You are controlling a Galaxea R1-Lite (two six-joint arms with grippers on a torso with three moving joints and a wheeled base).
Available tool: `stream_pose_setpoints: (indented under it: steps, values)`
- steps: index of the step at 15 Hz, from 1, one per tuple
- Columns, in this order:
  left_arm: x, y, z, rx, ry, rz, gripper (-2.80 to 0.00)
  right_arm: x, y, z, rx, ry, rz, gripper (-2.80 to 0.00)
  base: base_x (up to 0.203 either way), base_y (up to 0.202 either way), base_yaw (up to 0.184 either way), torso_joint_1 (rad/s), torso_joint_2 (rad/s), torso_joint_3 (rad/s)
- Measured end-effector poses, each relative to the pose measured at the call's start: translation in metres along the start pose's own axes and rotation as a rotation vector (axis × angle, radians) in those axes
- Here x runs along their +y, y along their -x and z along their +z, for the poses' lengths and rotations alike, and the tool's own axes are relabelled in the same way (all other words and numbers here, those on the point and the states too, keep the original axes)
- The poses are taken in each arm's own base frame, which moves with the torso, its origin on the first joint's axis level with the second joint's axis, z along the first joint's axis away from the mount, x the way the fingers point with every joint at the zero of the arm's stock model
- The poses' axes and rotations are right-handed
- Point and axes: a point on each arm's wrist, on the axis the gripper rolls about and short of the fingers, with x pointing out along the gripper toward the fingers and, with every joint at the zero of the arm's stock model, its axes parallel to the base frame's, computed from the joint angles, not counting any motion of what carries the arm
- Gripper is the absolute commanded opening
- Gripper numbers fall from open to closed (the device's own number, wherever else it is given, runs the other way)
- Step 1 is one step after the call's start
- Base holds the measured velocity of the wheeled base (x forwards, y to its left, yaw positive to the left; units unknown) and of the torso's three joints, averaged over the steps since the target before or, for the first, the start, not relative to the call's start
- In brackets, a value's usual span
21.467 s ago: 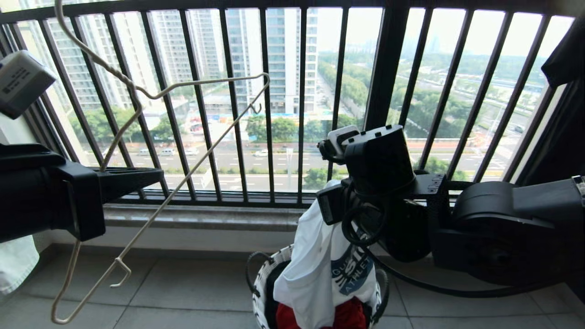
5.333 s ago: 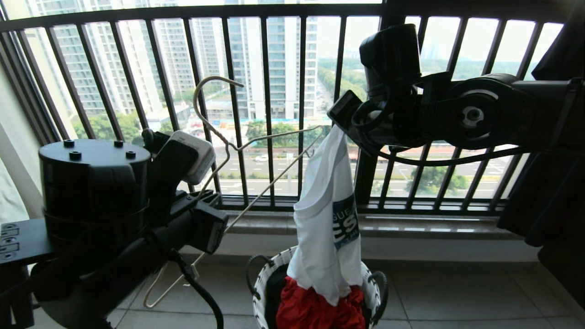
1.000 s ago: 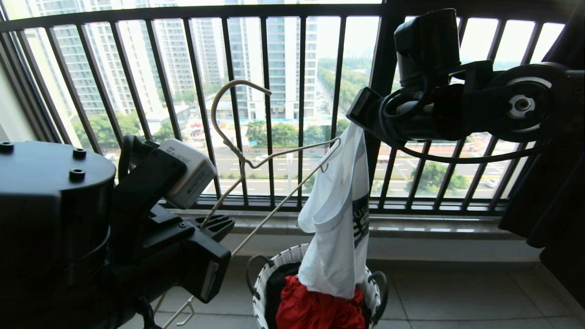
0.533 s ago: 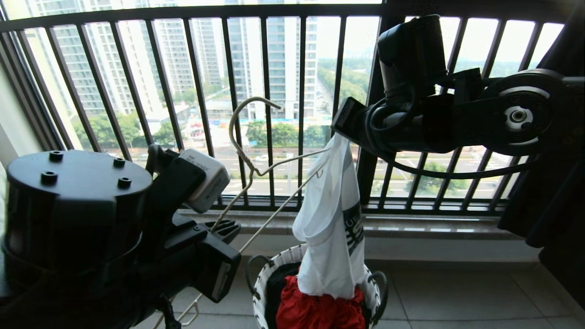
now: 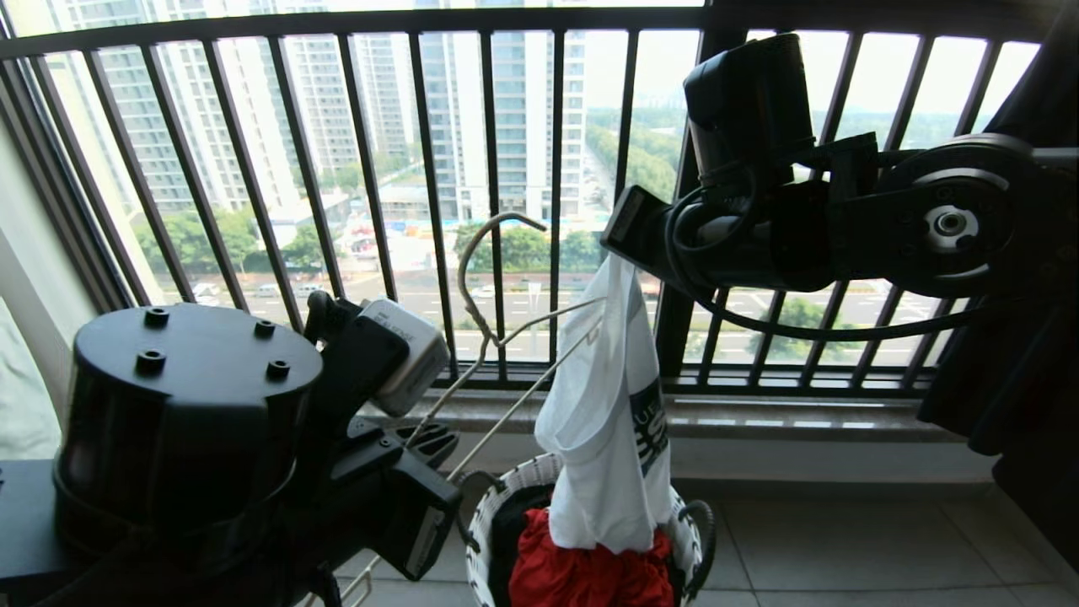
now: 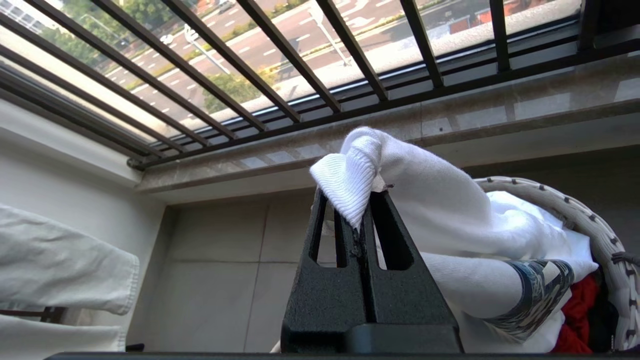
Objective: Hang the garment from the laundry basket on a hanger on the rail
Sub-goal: Hang the clothes on the clothes rack
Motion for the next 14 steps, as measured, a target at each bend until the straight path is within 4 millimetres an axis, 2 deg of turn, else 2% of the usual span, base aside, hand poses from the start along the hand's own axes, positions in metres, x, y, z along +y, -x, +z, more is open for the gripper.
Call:
stream_pose_setpoints:
  steps: [8,14]
  values:
    - [0.011,0.022,0.010,-0.077,0.014,0.005,-2.80,-0.018,-0.012,0.019,-0.051,-0.010,-0.051,-2.80,0.000,0.000,0.000,0.000,0.00,0.000]
    - [0.007,0.016,0.007,-0.055,0.011,0.003,-2.80,-0.018,-0.011,0.021,-0.053,-0.014,-0.050,-2.80,0.000,0.000,0.000,0.000,0.00,0.000]
